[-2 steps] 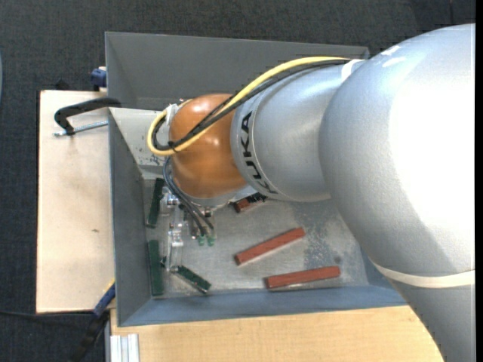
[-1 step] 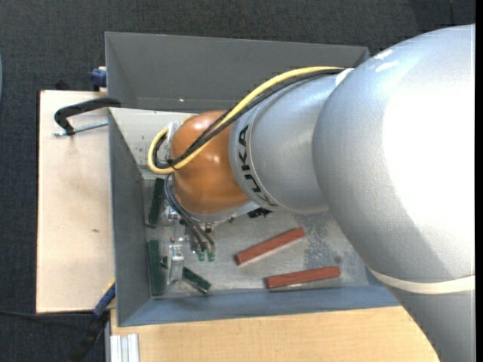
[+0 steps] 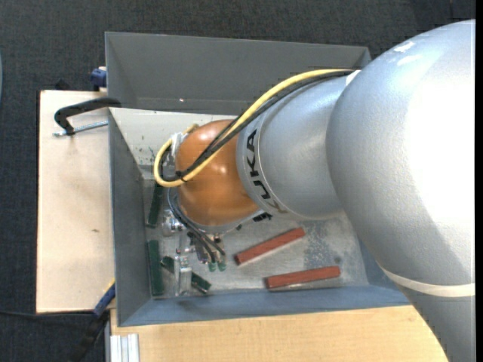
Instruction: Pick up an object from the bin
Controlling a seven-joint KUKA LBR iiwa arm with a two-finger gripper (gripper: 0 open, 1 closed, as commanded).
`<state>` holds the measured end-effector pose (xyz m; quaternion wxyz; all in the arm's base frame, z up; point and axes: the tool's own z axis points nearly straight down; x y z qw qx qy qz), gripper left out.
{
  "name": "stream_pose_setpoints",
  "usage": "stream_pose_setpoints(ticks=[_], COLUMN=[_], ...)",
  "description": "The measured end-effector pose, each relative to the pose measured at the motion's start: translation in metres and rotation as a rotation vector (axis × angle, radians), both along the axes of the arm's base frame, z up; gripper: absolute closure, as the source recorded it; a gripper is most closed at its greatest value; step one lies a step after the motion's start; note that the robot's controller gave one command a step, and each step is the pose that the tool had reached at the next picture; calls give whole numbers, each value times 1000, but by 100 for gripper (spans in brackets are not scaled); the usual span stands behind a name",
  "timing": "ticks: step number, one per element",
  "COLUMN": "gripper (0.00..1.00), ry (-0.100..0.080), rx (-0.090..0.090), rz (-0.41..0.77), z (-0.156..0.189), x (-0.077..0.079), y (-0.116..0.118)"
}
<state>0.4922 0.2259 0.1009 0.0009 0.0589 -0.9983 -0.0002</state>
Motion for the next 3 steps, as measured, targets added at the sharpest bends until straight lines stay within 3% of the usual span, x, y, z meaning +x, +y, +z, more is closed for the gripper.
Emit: stream_pose_setpoints(ticks=[1,2,3], gripper=[0,100,100], ry=[-1,-1,-1], rx=[1,1,1], rz=[-234,-25,-25], z=[-25,-30,-30], x=[3,-1,-1], y=[-3,-12,-12])
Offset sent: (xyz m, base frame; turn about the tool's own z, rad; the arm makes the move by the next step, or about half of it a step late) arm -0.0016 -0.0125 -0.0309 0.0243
